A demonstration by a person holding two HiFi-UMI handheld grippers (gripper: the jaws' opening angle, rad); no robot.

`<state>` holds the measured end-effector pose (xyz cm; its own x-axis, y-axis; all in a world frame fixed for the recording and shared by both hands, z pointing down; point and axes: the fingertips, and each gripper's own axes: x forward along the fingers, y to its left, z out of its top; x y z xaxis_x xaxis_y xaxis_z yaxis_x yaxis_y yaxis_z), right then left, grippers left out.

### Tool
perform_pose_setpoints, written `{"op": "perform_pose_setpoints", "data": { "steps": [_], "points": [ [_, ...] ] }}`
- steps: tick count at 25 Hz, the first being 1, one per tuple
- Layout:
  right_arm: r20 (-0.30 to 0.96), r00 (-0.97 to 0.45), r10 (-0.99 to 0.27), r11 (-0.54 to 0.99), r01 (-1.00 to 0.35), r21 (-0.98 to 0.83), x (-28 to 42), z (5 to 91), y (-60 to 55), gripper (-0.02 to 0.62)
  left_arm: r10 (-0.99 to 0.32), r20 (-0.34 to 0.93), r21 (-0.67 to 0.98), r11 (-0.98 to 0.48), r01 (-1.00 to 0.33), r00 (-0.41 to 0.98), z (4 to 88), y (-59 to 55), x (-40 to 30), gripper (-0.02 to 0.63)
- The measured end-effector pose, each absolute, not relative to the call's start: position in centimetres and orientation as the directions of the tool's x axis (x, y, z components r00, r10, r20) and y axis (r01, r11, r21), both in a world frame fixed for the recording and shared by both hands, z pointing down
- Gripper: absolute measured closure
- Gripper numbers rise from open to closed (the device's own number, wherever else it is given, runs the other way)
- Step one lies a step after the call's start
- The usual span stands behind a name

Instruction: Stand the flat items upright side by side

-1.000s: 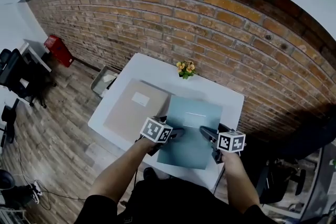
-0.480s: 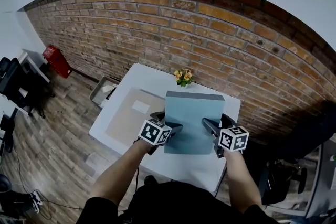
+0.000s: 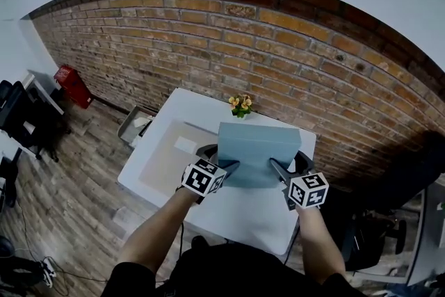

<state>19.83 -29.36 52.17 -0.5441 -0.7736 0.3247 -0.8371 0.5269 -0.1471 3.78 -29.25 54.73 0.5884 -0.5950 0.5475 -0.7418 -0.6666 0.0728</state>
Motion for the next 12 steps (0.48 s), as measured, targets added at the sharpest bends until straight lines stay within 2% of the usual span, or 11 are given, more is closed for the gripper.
{"op": "perform_pose_setpoints", "data": {
  "steps": [9, 12],
  "points": [
    [0.292, -0.52, -0.803, 0.532, -0.846, -0.043, 20.25, 51.6, -28.63, 0.264, -0.653, 0.507, -0.044, -0.671, -0.74, 0.562, 54.37, -29.33, 3.76, 0.249],
    [0.304, -0.517, -0.8, 0.532, -0.846, -0.038, 20.3, 51.73, -28.73, 0.265, -0.65, 0.505, -0.032, -0.672, -0.74, 0.568, 54.45, -29.73, 3.68, 0.25]
  ]
}}
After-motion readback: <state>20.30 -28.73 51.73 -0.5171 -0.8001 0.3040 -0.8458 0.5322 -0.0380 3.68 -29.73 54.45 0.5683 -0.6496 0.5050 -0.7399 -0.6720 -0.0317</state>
